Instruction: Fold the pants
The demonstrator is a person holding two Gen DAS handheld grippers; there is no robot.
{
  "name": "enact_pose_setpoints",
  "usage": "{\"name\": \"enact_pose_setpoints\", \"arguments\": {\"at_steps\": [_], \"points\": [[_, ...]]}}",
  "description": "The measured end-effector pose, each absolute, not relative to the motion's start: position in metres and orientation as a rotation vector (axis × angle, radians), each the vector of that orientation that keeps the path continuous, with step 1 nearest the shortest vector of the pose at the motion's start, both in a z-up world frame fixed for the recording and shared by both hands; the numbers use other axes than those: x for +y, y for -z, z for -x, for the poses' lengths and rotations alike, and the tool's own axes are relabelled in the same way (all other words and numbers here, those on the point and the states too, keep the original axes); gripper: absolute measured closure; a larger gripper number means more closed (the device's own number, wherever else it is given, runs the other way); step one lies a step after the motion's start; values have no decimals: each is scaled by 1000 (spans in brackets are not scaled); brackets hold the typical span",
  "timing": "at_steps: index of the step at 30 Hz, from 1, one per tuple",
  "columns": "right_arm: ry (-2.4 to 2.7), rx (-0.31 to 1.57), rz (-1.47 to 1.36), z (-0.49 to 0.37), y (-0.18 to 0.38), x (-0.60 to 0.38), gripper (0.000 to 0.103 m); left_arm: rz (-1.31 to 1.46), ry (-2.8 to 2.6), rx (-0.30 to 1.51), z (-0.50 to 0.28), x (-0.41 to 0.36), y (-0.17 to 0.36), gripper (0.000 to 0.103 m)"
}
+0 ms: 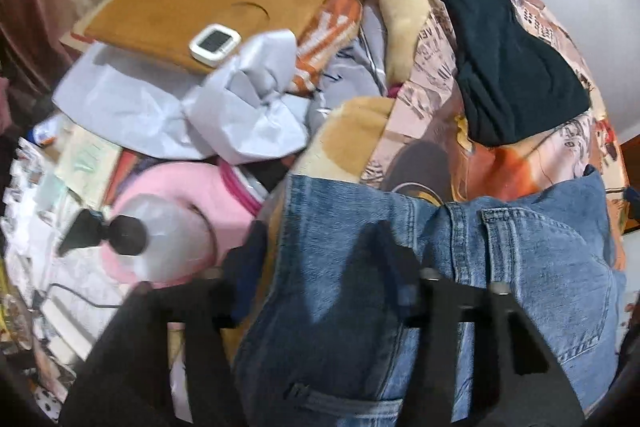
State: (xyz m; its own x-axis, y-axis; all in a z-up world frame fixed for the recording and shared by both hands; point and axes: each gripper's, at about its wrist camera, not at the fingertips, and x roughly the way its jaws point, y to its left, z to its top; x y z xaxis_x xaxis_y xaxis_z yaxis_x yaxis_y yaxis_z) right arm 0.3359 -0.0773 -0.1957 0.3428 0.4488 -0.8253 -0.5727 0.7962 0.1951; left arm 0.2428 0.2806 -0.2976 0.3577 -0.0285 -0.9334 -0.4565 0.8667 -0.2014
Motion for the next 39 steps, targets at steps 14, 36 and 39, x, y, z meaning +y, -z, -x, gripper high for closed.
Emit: {"name": "enact_pose_setpoints", "arguments": {"at_steps": [14,36,39], "points": [[-654,1150,158,-358,241,-52,100,385,-392,1121,-227,291,298,98],[-654,953,255,-279,164,-56,84,290,-398,987,-175,250,215,44],[-654,909,273,-254,156,-61,66,303,-379,990,-159,236,213,37]]}}
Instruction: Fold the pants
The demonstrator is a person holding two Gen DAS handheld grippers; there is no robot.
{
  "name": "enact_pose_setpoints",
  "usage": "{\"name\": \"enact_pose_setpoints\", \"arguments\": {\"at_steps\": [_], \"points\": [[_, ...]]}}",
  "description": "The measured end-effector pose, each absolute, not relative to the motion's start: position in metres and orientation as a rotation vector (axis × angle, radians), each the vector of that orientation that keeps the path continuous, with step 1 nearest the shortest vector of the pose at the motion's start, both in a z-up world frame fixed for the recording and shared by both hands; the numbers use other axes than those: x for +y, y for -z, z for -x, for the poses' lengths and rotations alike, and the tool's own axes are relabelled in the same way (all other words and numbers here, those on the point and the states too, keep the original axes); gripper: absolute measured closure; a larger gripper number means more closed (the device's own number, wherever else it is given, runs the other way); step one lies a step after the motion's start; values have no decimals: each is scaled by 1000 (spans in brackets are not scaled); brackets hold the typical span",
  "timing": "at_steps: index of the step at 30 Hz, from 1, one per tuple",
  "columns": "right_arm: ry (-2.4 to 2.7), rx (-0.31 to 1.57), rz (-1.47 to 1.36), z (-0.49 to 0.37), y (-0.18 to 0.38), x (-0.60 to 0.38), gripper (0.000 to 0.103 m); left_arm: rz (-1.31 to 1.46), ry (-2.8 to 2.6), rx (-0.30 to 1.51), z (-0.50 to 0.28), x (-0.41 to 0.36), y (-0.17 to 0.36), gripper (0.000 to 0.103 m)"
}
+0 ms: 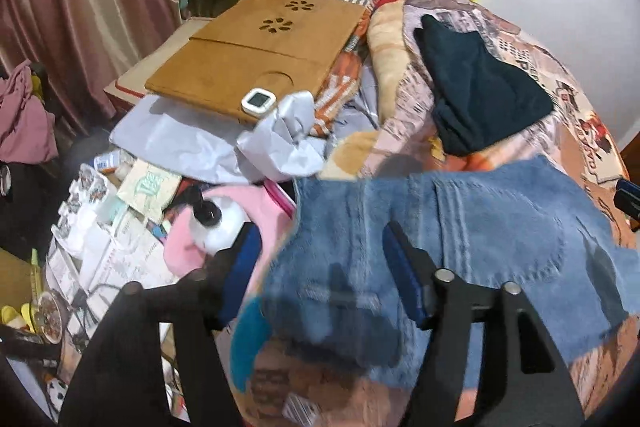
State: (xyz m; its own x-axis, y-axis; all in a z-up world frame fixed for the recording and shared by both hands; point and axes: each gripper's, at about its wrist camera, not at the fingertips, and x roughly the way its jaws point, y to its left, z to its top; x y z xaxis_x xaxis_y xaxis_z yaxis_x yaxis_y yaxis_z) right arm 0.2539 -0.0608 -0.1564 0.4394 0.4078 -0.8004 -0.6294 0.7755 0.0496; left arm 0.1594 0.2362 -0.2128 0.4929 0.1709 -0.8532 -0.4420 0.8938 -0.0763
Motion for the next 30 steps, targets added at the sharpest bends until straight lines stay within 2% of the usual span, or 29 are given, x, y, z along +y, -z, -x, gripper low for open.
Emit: {"name": "enact_pose_setpoints", "arguments": {"at_steps": [2,14,21,23,25,27,29,30], "points": [[-655,896,295,-241,156,-63,60,313,-361,1010,-150,228,217,35],[-732,956,340,-172,180,-78,59,562,-238,1142,-118,212,254,32],[-764,947,393,-155,190,-59,59,526,-229,1157,-136,199,260,32],[-763,938,387,-157,192,-56,59,491,-262,1146,-143,199,260,38],[-772,947,359,-164,195,-52,60,428,-295,1135,-148,198,259,56],[-782,940,347,-165,196,-49,70,387,-302,1120,-147,198,257,63],[-801,944,329,-163,196,-47,80,338,-317,1085,-145,196,251,76],[-802,944,320,-164,196,-47,81,306,-343,1078,-145,195,249,91]]}}
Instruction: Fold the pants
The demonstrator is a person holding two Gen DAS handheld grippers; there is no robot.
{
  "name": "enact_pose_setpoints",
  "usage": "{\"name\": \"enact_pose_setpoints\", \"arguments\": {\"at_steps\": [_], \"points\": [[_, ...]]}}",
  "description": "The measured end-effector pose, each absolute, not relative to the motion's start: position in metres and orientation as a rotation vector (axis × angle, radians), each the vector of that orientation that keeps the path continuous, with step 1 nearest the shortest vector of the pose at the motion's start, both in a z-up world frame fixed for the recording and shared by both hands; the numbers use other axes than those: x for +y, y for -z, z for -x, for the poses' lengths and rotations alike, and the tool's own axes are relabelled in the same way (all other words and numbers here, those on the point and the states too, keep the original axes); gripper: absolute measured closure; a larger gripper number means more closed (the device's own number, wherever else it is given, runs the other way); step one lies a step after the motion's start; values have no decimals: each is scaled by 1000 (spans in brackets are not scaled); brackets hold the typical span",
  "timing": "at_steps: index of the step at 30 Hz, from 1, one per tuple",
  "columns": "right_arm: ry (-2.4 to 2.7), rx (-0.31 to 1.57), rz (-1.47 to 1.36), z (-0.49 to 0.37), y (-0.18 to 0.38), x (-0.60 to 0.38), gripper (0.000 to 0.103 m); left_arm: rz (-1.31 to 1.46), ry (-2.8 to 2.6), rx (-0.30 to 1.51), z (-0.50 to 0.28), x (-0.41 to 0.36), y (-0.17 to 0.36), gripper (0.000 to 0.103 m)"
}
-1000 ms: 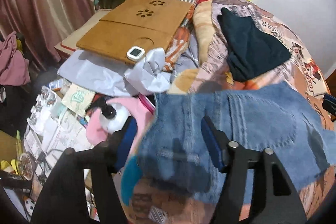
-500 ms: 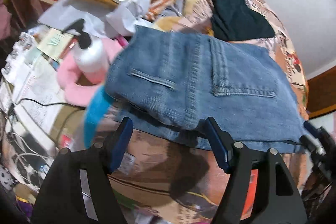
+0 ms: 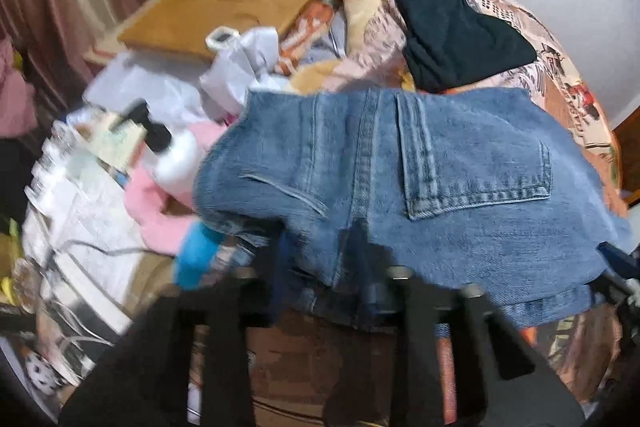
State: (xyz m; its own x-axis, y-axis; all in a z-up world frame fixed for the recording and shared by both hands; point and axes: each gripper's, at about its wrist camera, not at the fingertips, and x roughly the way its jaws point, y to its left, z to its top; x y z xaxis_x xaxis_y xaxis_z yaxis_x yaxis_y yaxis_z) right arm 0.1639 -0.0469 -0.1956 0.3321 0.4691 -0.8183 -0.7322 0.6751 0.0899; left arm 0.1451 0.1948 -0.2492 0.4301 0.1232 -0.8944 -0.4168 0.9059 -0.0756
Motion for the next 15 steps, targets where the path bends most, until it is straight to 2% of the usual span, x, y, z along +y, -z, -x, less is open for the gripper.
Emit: {"name": "enact_pose_setpoints", "arguments": {"at_steps": [5,11,15], "points": [[-834,973,250,-167,189,-53,93,242,-334,985,-132,193,225,91],[-857,971,224,-157,181,-58,95,175,-331,970,-123,184,215,91],[-878,1001,256,-154,194,-56,94,207,-323,1026,-118,187,238,91]]}}
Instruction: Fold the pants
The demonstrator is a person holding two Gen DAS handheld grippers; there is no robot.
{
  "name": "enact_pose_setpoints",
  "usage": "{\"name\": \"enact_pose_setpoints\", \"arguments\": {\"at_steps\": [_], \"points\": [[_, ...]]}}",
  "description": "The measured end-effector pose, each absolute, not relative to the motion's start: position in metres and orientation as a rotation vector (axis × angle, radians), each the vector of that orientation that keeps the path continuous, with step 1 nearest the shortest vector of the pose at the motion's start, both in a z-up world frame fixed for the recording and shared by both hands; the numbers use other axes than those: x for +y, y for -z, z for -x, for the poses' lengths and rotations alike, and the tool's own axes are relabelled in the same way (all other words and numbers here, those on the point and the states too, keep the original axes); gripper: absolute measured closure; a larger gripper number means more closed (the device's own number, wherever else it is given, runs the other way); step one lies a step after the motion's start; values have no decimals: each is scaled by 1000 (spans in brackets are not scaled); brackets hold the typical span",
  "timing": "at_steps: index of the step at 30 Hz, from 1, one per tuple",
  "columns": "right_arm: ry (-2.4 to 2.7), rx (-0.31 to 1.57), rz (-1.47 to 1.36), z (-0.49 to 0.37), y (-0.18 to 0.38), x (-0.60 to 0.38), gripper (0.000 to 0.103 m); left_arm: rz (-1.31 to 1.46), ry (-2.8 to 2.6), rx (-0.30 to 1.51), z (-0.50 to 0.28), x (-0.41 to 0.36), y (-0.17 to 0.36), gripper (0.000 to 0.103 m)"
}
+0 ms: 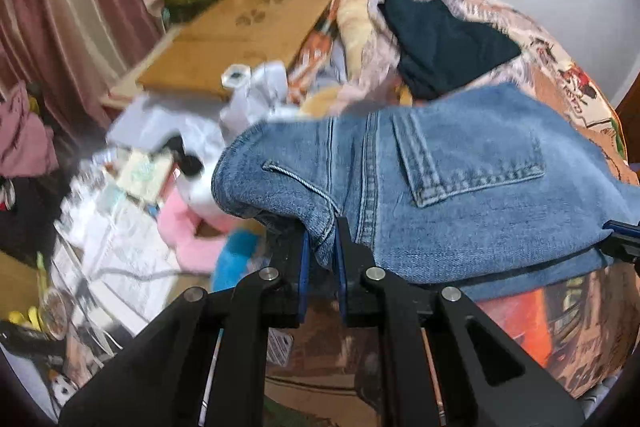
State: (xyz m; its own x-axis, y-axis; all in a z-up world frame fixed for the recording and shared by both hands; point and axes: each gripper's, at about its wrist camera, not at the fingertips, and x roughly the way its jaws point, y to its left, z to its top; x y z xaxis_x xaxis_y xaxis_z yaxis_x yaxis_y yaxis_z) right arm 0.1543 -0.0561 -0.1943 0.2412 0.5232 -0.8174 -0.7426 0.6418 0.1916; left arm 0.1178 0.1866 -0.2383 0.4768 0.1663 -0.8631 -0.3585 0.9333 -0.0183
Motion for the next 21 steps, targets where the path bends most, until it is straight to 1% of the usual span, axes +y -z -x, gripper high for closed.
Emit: {"name": "enact_pose_setpoints", "arguments": {"at_steps": [1,3,6,7,9,11,12,13,14,15,16,17,18,19,20,21], "points": [[-884,1010,260,-155,198,-55,91,221,-310,1065,-118,187,251,90],[-891,1016,246,-155,196,-57,90,210,-298,1095,-117,183,261,88],[-900,1039,228,-159,185,-57,87,151,-287,1099,-116,177,258,87],[-905,1034,218,-160,181,-59,84,140,-284,1106,-116,177,255,85],[-905,1010,178,-165,169,-64,75,123,-281,1112,-115,178,248,83],[-882,974,132,-173,161,-70,55,121,-280,1100,-112,180,238,82],[-857,952,115,-178,159,-72,51,122,-278,1091,-111,181,234,81],[-835,941,108,-183,159,-74,43,131,-275,1073,-110,183,226,76],[-804,938,103,-189,161,-75,38,138,-274,1062,-110,184,222,73],[-768,947,102,-195,166,-75,36,148,-276,1042,-111,186,215,65],[-739,965,110,-201,173,-74,36,152,-277,1028,-112,186,212,58],[-721,989,118,-205,180,-72,36,152,-279,1012,-114,188,209,55],[-709,1023,125,-209,190,-70,36,146,-287,998,-119,189,206,49],[-700,1059,130,-211,199,-69,36,142,-297,990,-124,190,206,45],[-695,1092,134,-212,208,-68,35,142,-305,986,-127,193,206,44],[-697,1088,148,-208,213,-67,35,150,-322,987,-132,195,209,41]]}}
